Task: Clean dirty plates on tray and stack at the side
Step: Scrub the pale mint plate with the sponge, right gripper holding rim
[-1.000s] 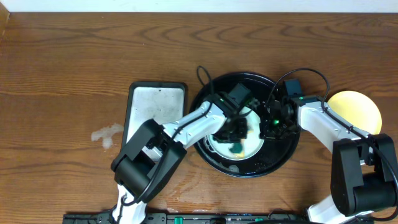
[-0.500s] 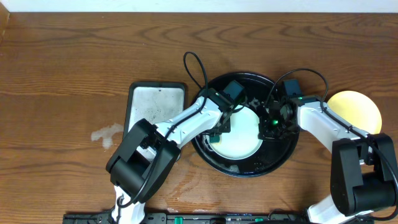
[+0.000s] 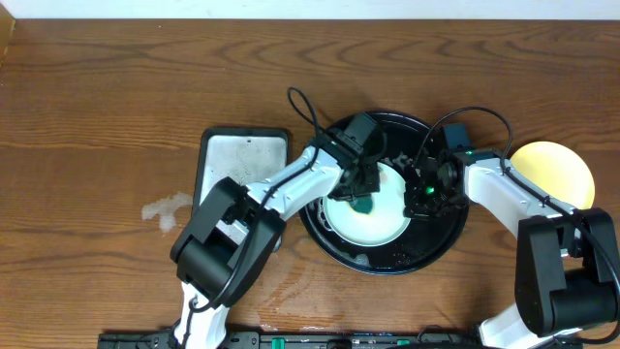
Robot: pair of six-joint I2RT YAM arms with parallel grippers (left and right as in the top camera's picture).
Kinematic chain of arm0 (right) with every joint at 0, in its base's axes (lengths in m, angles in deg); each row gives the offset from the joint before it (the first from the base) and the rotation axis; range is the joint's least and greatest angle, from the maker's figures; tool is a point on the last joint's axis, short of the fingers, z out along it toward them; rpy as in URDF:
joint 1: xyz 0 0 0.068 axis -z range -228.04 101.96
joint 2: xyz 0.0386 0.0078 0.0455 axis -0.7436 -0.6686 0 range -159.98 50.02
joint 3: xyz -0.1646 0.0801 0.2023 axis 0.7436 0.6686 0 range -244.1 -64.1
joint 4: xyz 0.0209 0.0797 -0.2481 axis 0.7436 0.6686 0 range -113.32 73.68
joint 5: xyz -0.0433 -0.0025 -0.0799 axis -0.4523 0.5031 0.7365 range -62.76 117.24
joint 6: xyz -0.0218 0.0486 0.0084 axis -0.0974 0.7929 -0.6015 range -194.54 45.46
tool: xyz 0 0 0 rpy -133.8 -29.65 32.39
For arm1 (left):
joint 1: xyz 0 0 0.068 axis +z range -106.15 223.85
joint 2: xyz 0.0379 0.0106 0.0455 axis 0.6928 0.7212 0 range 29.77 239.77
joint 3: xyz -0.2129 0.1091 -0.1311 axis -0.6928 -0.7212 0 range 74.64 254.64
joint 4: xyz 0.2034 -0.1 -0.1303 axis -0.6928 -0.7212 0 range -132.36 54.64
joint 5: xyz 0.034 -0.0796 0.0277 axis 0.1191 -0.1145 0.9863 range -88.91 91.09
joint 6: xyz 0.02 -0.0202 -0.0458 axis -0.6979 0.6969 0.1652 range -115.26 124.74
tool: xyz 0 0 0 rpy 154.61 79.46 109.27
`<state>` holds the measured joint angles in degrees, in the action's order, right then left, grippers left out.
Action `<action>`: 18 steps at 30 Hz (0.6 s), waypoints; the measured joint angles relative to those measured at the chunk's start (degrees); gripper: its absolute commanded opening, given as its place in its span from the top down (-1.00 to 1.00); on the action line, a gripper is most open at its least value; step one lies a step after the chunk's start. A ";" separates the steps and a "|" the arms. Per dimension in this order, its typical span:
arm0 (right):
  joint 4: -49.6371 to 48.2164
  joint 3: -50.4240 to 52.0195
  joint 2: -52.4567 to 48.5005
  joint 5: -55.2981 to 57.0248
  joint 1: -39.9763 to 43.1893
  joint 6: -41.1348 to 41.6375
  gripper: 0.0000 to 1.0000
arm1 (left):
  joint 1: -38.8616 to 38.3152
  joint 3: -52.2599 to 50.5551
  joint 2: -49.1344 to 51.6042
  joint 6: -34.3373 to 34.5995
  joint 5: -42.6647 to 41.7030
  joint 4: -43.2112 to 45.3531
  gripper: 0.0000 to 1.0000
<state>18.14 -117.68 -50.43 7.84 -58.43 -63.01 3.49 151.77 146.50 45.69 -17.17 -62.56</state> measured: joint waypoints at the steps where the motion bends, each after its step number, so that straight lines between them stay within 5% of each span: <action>1: 0.00 0.00 0.00 0.00 0.00 0.00 0.97 | -0.52 0.02 0.17 0.02 -0.66 0.46 0.85; 11: 0.11 -0.15 0.00 0.52 0.00 -0.02 0.98 | -4.98 0.31 0.90 -0.46 -5.66 -0.22 0.85; 18: 0.11 -0.15 0.00 0.33 -0.02 -0.04 0.98 | -2.75 2.43 0.74 -0.83 -0.72 -13.92 0.85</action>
<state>18.25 -117.83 -50.43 8.17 -58.46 -63.05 0.74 154.19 147.24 44.86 -17.89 -76.49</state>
